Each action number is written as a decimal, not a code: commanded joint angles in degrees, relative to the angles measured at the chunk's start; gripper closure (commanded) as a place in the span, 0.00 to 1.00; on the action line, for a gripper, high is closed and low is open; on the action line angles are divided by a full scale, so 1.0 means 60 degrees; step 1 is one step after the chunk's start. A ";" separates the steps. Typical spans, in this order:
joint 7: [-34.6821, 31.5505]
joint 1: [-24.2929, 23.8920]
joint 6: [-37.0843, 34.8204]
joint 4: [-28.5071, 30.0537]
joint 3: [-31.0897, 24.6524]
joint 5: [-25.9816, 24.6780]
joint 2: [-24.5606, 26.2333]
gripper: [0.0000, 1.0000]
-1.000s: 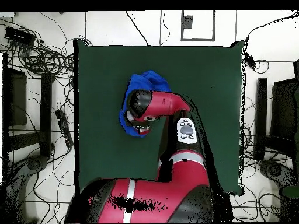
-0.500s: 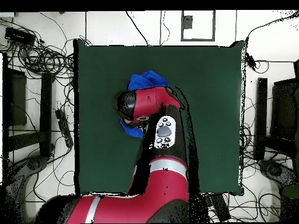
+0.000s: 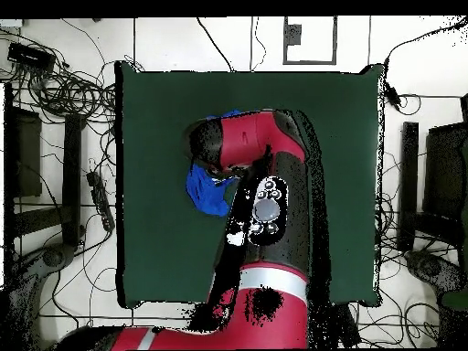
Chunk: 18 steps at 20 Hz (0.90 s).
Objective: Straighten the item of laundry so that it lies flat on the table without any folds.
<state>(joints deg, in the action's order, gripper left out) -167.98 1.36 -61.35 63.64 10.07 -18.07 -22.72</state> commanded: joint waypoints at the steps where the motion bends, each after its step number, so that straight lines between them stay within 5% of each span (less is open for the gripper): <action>1: 0.0205 -0.0439 0.0910 0.0933 -0.1521 0.1043 0.0422 1.00; 7: 0.0089 -0.1104 0.1141 0.2189 -0.2690 0.2982 0.0660 1.00; 18: 0.0303 -0.1196 0.1535 0.2476 -0.3126 0.3849 0.1154 1.00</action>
<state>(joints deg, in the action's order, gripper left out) -167.98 -6.76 -54.60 71.72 0.61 1.14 -20.45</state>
